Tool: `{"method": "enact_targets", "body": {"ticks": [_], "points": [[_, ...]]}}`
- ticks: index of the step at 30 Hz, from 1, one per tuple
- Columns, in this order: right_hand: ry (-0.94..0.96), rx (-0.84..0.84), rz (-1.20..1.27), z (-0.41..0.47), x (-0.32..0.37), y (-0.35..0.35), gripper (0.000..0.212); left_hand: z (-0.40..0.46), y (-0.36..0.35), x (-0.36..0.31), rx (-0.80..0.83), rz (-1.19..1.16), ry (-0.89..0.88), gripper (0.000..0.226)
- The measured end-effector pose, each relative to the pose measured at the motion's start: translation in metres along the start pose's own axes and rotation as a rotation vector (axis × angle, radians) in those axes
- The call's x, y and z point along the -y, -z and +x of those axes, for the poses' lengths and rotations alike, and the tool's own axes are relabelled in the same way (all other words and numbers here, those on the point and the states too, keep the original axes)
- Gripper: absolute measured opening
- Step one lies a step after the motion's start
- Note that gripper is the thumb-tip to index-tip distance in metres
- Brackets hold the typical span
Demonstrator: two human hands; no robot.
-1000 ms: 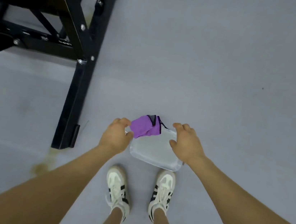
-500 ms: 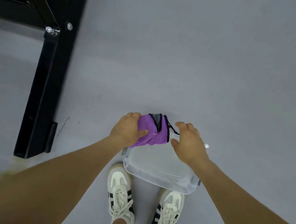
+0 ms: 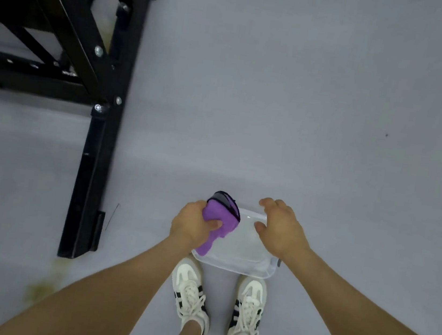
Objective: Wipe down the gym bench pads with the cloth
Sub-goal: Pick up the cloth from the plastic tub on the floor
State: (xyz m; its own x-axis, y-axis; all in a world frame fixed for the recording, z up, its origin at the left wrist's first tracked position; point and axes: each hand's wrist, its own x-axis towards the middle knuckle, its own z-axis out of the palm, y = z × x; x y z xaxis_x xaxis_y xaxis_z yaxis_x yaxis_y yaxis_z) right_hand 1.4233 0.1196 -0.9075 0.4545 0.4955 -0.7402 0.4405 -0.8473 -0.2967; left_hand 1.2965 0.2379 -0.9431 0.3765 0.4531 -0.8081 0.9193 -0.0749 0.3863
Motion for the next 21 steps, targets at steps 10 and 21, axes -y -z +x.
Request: {"method": "enact_targets", "body": {"ticks": [10, 21], "points": [[0.185, -0.169, 0.027, -0.154, 0.106, 0.109, 0.040, -0.179, 0.125, -0.067, -0.078, -0.406, -0.167, 0.030], [0.519, -0.394, -0.091, -0.352, 0.196, 0.102, 0.037, -0.404, 0.172, 0.025, -0.305, -0.672, -0.234, 0.030]]}}
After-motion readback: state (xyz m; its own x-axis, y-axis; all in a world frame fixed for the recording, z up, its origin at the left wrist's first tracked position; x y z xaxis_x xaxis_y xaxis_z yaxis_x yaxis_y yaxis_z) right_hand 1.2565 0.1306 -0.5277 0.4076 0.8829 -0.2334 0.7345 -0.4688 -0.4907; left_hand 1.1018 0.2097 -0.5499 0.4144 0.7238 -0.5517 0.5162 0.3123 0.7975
